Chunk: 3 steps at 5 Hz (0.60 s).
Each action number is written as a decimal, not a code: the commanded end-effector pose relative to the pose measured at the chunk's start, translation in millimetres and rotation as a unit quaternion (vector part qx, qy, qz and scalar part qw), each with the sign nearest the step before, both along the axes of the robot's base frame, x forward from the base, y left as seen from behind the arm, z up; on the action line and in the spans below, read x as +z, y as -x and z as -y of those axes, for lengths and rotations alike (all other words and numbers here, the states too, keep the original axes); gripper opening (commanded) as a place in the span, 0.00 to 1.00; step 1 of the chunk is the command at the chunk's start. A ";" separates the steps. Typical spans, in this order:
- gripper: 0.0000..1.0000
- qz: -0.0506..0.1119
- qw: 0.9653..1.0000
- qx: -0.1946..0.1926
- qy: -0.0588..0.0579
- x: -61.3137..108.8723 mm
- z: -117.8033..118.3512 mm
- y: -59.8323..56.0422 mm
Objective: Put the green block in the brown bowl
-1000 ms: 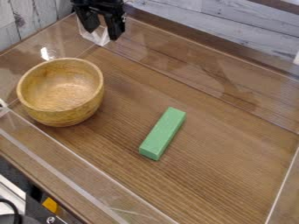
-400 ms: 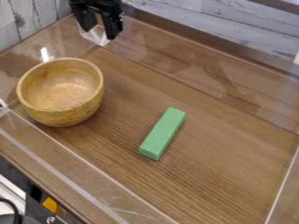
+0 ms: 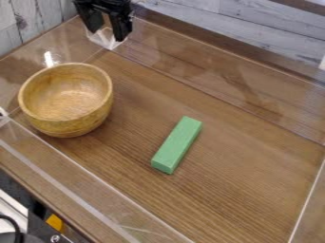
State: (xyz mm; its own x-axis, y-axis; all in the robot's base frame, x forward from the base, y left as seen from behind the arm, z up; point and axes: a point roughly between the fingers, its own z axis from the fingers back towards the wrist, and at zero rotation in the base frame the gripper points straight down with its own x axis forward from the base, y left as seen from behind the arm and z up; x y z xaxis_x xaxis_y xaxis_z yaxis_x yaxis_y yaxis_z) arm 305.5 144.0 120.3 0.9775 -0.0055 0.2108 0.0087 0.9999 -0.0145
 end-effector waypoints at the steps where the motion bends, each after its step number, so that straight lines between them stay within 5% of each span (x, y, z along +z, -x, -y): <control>1: 1.00 0.013 1.000 0.007 -0.007 8.1 2.5 -8.0; 2: 1.00 0.003 1.000 0.013 -0.001 0.2 9.9 -14.2; 3: 1.00 -0.006 1.000 -0.026 0.006 -10.6 17.2 -12.9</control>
State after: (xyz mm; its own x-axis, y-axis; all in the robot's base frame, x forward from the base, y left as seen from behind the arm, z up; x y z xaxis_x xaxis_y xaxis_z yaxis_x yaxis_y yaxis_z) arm 314.5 127.5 98.7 0.9856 -0.0409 0.1642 0.0486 0.9979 -0.0432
